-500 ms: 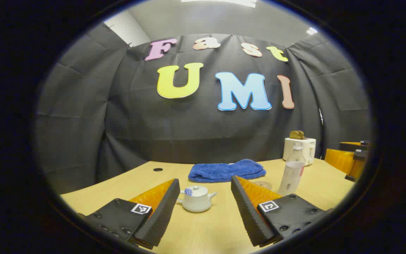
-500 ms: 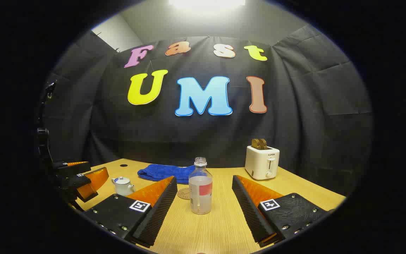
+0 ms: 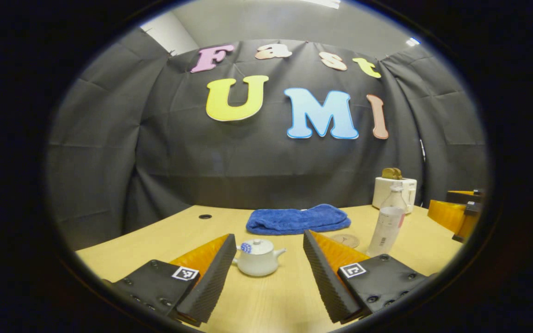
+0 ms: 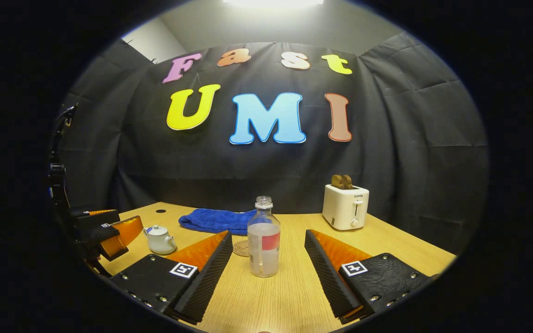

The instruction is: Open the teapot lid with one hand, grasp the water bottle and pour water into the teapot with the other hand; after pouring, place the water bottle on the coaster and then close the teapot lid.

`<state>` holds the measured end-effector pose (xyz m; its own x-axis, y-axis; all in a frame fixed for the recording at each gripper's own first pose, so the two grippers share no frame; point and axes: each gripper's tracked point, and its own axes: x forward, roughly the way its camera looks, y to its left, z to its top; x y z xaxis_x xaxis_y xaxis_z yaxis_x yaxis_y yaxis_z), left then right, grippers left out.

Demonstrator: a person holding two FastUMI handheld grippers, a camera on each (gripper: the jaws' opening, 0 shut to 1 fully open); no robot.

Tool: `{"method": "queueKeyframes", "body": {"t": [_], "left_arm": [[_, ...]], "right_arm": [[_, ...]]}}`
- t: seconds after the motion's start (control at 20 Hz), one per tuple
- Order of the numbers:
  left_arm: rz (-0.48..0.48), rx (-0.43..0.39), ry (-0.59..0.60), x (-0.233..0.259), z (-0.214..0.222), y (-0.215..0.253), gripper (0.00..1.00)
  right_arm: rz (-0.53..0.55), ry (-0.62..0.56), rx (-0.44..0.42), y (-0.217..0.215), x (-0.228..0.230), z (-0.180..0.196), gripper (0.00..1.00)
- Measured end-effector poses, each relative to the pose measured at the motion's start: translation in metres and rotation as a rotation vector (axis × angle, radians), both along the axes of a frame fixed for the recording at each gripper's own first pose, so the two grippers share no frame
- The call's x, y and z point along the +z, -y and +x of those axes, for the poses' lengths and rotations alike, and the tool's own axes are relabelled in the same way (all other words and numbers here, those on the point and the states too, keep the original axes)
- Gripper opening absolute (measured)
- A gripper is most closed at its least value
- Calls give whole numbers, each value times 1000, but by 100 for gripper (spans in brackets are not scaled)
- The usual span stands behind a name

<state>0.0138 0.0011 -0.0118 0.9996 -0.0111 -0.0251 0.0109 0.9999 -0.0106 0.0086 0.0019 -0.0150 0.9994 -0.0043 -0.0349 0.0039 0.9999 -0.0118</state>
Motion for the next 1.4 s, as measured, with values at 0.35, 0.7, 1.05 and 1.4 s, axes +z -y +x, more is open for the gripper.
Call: {"method": "queueKeyframes", "body": {"t": [0.35, 0.7, 1.05, 1.4], "left_arm": [[14, 5, -7, -1, 8, 0, 98], [33, 11, 3, 6, 57, -6, 93], [58, -11, -77, -29, 113, -6, 86], [39, -34, -130, -48, 133, -13, 79]], "right_arm": [[-1, 2, -2, -1, 1, 4, 97], [-2, -1, 20, -6, 1, 12, 97], [-42, -30, -2, 5, -14, 18, 97], [-12, -71, -13, 11, -32, 25, 98]]}}
